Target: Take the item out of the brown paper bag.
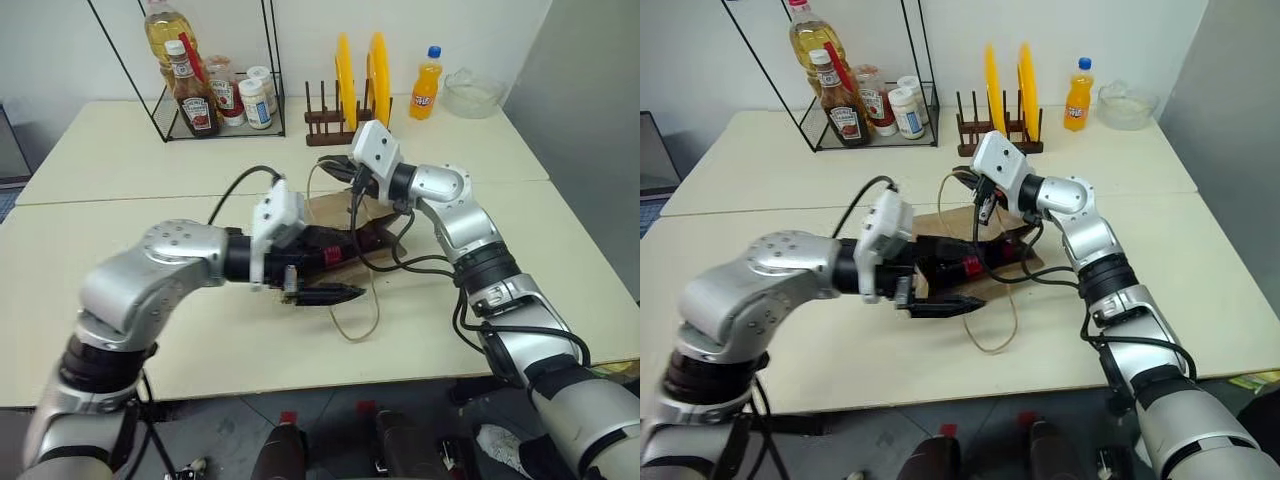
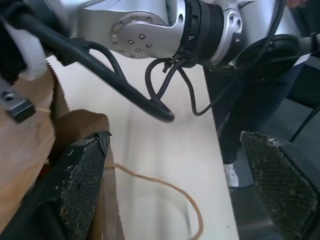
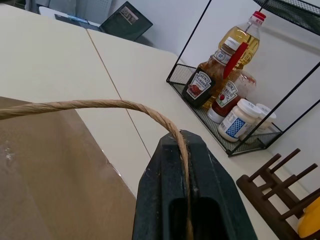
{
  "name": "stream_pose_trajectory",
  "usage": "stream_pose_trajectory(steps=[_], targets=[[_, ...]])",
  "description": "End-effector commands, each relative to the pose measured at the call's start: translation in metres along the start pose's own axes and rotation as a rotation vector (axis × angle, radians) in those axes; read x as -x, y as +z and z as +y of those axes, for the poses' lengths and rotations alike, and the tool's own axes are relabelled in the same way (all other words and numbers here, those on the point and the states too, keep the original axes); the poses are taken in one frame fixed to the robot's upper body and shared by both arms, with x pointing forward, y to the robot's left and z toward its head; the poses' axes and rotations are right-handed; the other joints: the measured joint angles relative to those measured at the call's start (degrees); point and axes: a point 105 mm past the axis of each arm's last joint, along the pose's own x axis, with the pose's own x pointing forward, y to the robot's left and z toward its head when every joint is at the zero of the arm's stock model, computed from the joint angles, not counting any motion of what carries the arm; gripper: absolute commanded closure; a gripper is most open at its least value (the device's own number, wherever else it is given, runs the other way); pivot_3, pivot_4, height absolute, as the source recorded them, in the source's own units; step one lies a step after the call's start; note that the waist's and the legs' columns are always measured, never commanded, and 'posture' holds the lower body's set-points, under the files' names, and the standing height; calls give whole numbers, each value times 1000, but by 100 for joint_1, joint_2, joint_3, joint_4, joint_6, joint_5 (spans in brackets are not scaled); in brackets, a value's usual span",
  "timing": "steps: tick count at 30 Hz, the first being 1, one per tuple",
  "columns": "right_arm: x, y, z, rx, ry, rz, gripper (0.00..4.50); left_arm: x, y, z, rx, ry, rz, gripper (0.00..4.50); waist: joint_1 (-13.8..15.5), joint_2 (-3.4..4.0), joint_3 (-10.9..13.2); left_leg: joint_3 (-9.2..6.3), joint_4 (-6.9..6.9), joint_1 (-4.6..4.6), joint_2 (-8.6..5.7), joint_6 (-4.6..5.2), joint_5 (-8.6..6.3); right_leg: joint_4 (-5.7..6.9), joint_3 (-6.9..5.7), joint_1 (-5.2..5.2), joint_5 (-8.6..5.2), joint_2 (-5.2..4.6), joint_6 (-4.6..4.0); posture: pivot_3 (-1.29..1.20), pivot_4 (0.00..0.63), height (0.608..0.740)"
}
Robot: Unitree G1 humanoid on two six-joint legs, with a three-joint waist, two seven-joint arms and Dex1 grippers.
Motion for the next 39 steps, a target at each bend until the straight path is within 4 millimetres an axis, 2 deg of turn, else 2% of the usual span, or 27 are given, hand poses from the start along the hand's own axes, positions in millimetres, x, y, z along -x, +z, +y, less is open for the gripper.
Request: stream_pose_trajectory(steps=[1, 6, 12, 15, 19, 21, 26, 30, 33, 39], targets=[[4, 17, -16, 50, -44, -43, 4500, -12, -11, 5, -86, 90, 53, 52, -5, 0, 0, 0, -1, 3, 0, 0, 0, 0, 2, 0, 1, 0, -1, 0, 150, 740], [5, 17, -16, 52, -47, -40, 4500, -16, -24, 26, -147, 239, 122, 52, -2, 0, 0, -2, 2, 4, -1, 0, 0, 9, 4, 0, 3, 1, -5, 0, 150, 740], [6, 16, -16, 54, -50, -37, 4500, -16, -24, 42, -95, 378, 99, 52, 8, 0, 0, -1, 17, 3, 0, 1, 0, 25, 3, 0, 3, 1, -5, 0, 150, 740], [6, 16, -15, 54, -49, -36, 4500, -15, -22, 39, -42, 389, 70, 52, 4, 0, 0, 0, 21, 4, 0, 1, 0, 31, 3, 0, 3, 1, -5, 0, 150, 740], [7, 14, -15, 53, -51, -30, 4500, -19, -12, 10, -27, 267, 21, 52, 0, 0, 0, -3, 27, 5, 4, 1, 0, 40, 4, 0, 3, 1, -5, 0, 150, 740], [7, 13, -15, 52, -50, -28, 4500, -19, -16, 4, -19, 252, 43, 52, 4, 0, 0, -4, 28, 4, 5, 0, 0, 41, 5, 0, 3, 1, -5, 0, 150, 740], [6, 14, -14, 52, -46, -32, 4500, -12, -26, 22, 60, 372, 67, 52, 5, 0, 0, -5, 52, 4, 2, 1, 0, 60, 4, 0, 3, 1, -5, 0, 150, 740], [5, 14, -13, 52, -41, -32, 4500, -5, -35, 46, 122, 550, 97, 52, 7, 0, 0, -4, 60, 3, 0, 2, -1, 65, 2, 0, 3, 2, -4, 0, 150, 740], [5, 13, -11, 51, -35, -31, 4500, -5, -37, 51, 126, 619, 102, 52, 8, 0, 0, -5, 61, 2, 0, 2, -1, 66, 3, 0, 3, 1, -4, 0, 150, 740], [4, 13, -11, 52, -30, -27, 4500, -8, -42, 51, 118, 673, 126, 1913, 9, 0, 0, -6, 61, 3, 2, 1, 0, 68, 4, 0, 3, 1, -5, 0, 150, 740]])
